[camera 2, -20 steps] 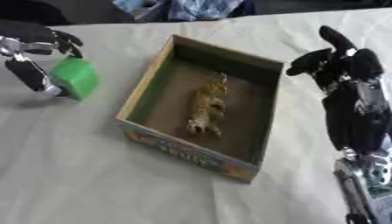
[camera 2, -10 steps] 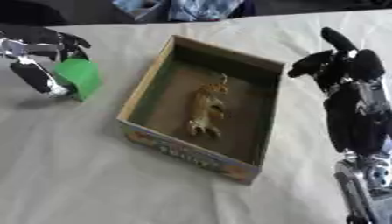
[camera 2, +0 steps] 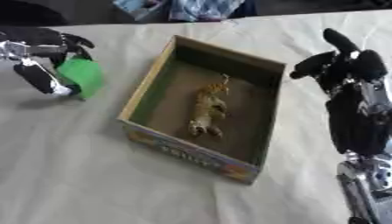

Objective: Pick up objects on the table and place them in the box.

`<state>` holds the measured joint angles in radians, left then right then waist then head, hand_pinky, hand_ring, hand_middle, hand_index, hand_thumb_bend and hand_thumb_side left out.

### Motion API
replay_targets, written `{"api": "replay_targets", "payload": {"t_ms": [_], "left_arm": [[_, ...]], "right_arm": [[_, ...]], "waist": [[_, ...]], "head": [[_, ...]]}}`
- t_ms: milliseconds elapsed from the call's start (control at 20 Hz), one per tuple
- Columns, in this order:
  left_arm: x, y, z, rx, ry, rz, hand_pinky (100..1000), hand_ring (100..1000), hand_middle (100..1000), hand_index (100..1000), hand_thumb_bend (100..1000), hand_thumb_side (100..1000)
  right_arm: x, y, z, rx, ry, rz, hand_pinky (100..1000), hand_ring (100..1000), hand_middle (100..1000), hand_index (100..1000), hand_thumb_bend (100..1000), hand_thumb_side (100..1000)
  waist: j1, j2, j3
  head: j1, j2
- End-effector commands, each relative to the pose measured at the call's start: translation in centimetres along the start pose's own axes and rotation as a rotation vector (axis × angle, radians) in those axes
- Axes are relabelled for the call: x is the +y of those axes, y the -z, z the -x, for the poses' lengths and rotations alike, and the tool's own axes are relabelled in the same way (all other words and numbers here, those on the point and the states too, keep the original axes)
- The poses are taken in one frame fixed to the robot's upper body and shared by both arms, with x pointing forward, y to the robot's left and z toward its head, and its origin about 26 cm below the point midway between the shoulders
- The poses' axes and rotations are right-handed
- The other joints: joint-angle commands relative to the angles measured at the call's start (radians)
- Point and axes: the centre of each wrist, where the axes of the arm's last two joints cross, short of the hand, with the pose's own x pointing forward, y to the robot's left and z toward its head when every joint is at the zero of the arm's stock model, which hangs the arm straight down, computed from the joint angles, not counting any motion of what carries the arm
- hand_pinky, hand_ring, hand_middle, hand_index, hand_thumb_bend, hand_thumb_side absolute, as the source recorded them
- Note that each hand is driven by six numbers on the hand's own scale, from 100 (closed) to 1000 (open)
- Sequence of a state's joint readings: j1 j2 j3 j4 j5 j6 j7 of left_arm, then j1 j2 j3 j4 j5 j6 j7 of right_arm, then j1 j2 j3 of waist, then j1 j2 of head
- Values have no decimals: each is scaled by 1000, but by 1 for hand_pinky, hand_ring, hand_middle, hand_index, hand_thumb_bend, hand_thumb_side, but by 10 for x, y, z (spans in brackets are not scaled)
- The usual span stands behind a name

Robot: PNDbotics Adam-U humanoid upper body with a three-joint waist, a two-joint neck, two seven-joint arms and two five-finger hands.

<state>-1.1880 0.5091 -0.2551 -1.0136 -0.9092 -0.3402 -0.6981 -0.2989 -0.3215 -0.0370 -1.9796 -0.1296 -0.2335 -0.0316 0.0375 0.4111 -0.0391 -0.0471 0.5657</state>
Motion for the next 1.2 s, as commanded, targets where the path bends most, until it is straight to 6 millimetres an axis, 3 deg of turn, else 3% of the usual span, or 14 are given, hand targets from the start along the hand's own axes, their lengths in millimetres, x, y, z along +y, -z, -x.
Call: {"api": "replay_targets", "payload": {"t_ms": [50,300,650,1200], "left_arm": [[7,-3,0,12,22,-34,358,252,1000,509,256,277],[11,-6,1,39,42,-61,319,206,1000,343,268,238],[15,-10,5,87,54,-52,303,204,1000,191,395,114],[31,-19,5,120,43,-77,285,198,1000,138,423,100]], "right_arm": [[-2,4,-6,-21,-13,-12,778,588,572,926,257,1000],[-1,3,-6,-12,-12,-15,778,588,568,926,257,1000],[-2,2,-6,-10,-8,-12,779,589,567,925,257,1000],[-3,0,-5,-4,-3,-4,781,591,568,924,256,1000]], "waist": [[-3,-17,0],[-3,-24,5],[-9,-34,15],[-14,-55,32]], "head": [[-1,-3],[0,2],[-5,11],[-9,24]]}}
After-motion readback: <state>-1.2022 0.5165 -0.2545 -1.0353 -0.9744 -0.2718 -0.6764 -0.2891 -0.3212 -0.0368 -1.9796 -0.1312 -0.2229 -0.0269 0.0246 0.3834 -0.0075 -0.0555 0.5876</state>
